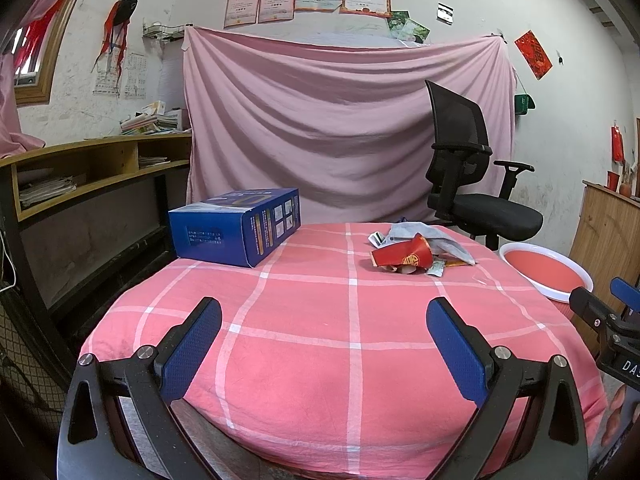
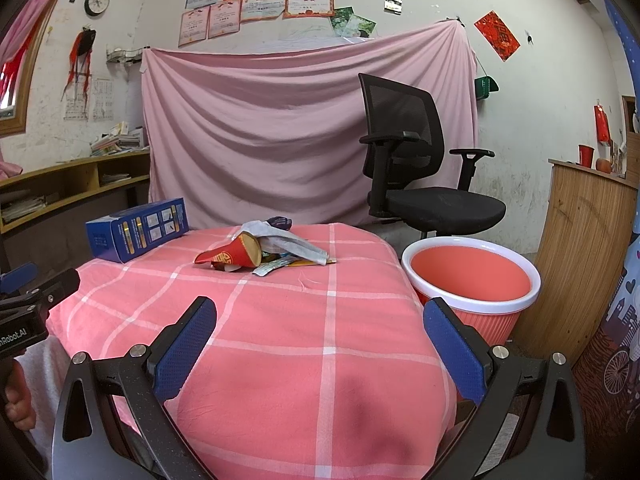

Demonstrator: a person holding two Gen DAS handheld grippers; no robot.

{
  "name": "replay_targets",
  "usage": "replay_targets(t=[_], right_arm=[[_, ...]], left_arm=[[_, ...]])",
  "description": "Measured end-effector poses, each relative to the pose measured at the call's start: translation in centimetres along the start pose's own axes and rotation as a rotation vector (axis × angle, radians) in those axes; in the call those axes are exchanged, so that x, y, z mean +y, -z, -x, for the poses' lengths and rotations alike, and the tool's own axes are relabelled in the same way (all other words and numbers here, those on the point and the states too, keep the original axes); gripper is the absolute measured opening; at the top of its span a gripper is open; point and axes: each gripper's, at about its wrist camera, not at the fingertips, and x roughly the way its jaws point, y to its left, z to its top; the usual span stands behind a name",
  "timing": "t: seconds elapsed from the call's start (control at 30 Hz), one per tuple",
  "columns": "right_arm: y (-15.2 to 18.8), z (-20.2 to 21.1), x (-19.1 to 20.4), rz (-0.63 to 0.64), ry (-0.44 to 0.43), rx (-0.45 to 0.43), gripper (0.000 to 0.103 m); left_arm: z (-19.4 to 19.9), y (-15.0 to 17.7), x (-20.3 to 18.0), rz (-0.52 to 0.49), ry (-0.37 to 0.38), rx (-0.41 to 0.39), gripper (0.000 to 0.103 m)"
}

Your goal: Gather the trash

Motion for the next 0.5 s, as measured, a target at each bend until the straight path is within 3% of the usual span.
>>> replay_targets(t=[0.5], right_arm=[[0.23,-0.28,-0.11,-0.006,0.002,0.002,0.103]], left_arm=[[0.01,-0.02,0.03,0.002,0.001,-0.001,0.100]])
